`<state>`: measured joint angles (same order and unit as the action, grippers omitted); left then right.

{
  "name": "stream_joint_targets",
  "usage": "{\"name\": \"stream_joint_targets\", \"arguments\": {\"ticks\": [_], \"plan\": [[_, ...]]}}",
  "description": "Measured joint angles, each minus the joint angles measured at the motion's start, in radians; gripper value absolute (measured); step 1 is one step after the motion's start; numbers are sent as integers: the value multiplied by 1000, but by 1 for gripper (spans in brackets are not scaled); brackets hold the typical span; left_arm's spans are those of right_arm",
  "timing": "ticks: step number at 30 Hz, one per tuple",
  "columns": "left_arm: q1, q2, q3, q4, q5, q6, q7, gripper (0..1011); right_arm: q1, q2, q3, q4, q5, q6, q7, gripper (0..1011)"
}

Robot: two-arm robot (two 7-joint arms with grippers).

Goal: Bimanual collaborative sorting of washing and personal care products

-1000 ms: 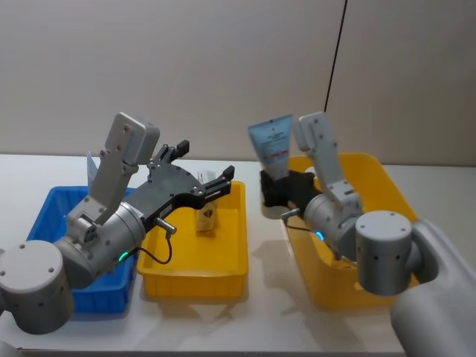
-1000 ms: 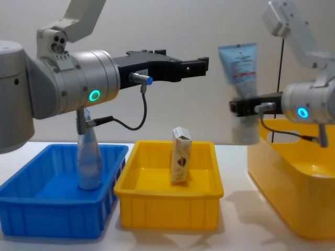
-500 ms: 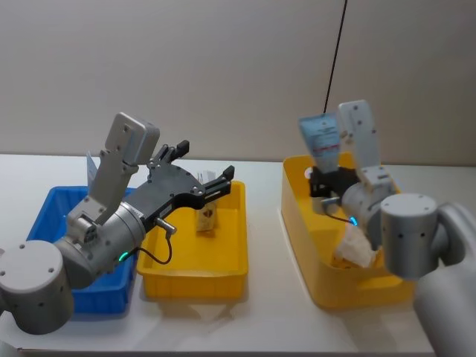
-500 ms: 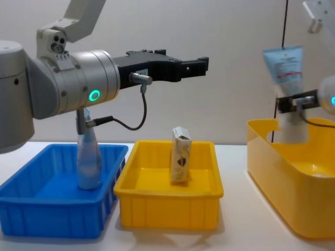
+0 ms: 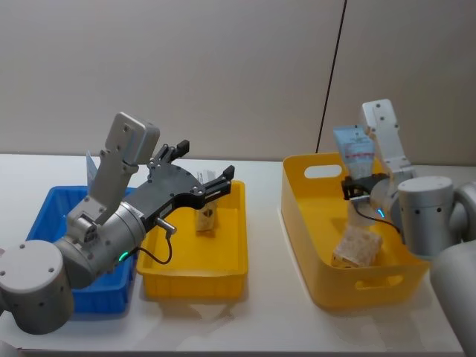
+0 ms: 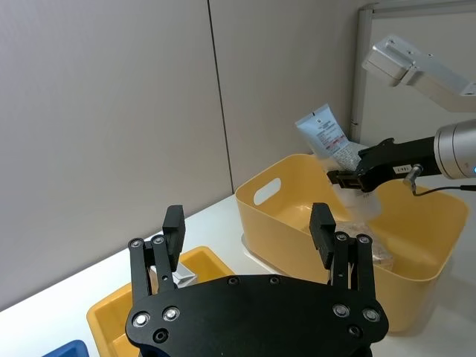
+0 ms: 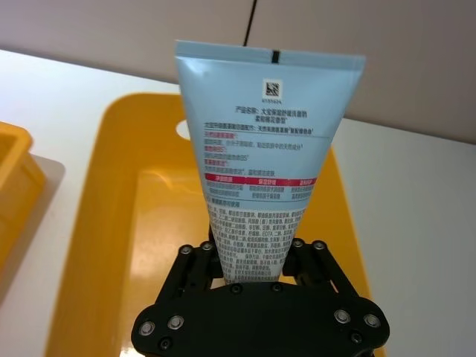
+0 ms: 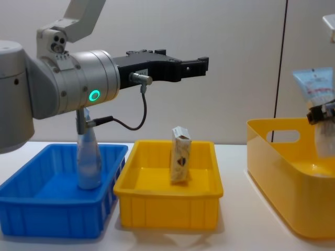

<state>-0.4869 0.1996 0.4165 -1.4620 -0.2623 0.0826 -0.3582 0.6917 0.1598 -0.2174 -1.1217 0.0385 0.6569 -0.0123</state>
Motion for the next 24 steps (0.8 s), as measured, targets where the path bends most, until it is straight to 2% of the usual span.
{"name": "stream_joint_targets", "arguments": {"ticks": [16, 21, 24], "plan": [[0, 0, 0, 0, 0, 0, 0, 1001, 25, 17, -9, 26, -19, 55, 32, 878], [0, 0, 0, 0, 0, 0, 0, 1001, 20, 20, -11, 10, -22, 68, 46, 993], [0, 0, 0, 0, 0, 0, 0, 1001, 16, 21, -10, 2, -22, 70, 51, 1004]]}}
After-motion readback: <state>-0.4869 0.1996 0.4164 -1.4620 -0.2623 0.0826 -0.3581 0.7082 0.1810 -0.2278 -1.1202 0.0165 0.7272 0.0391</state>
